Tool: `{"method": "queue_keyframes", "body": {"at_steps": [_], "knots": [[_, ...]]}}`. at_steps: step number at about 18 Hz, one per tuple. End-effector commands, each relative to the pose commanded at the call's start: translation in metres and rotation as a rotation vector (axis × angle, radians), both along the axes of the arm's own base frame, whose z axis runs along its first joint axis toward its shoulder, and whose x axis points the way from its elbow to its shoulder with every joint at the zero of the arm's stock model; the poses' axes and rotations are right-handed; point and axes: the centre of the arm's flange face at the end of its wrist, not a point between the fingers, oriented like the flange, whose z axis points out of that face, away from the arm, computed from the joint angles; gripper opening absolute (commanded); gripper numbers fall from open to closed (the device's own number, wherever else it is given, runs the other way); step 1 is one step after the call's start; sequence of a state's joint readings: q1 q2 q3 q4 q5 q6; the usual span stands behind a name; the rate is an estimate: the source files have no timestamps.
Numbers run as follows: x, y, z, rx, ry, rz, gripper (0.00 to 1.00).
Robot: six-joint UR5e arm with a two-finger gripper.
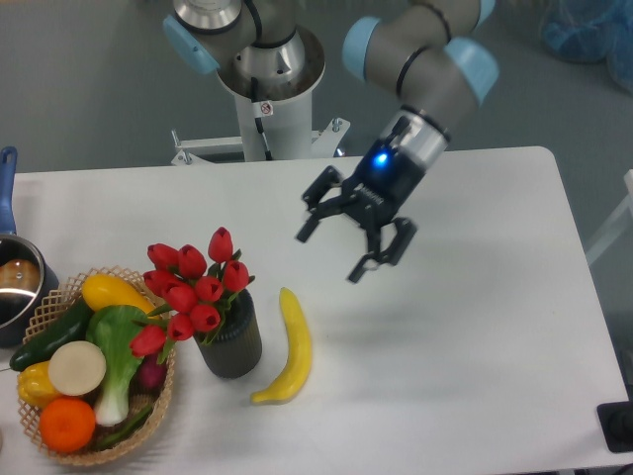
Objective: Insert the flowers into the vase
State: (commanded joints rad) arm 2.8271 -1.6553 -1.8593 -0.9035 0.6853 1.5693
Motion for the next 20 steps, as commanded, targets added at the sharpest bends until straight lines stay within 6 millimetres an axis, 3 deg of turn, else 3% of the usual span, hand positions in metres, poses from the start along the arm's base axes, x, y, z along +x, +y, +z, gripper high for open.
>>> {"method": "queue_keyframes", "body": {"at_steps": [3,6,13,20], "knots": [[-0.005,-0.011,0.034,-0.162,0.118,0.054,1.0],[-0.014,-0.018,0.045,-0.274,0.161,0.061,1.0],[-0.015,-0.05,0.038,-0.396,0.3,-0.123,1.0],[-0.015,-0.055,0.038,-0.404,0.304,-0.132,1.0]]}}
